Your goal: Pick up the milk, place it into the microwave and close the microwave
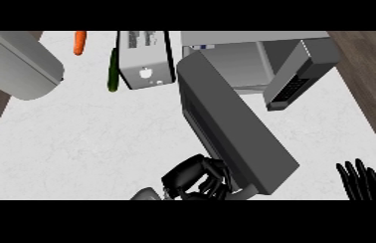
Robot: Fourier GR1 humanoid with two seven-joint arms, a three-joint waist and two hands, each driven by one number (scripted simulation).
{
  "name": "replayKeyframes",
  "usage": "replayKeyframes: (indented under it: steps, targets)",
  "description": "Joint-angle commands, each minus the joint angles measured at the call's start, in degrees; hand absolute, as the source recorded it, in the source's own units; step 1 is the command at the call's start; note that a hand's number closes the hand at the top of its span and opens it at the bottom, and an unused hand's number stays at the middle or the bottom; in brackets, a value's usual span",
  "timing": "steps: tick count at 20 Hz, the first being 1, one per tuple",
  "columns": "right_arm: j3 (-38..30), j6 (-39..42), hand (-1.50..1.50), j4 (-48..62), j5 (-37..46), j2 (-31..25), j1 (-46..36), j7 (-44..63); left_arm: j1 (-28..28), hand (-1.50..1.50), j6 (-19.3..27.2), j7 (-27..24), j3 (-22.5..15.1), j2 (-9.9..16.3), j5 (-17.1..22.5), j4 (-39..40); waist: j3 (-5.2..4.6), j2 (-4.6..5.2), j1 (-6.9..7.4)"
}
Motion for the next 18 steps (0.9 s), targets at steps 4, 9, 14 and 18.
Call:
replayKeyframes:
  steps: [4, 9, 14, 18]
  targets:
    - [3.55, 4.14, -1.50, -12.10, -4.50, -1.99, 1.31, 5.51, -7.86, 1.50, 14.90, 2.71, -12.55, -0.62, 7.83, 1.92, -0.06, 0.49, -2.06]
    - [4.87, 4.90, -1.50, -17.74, -7.62, -3.69, 1.99, 9.79, -12.85, 1.50, 22.46, 4.11, -15.51, -0.59, 12.59, 2.43, -0.09, 0.78, -3.44]
    - [5.26, 4.63, -1.50, -21.64, -9.05, -5.06, 2.32, 13.00, -16.38, 1.50, 29.73, 2.92, -14.47, -0.58, 18.09, 2.68, -0.17, 1.23, -4.94]
    - [6.65, 4.14, -1.50, -24.47, -10.56, -4.56, 3.16, 15.10, -21.52, 1.50, 34.02, 3.70, -13.07, -0.61, 21.67, 3.99, -0.11, 1.39, -6.33]
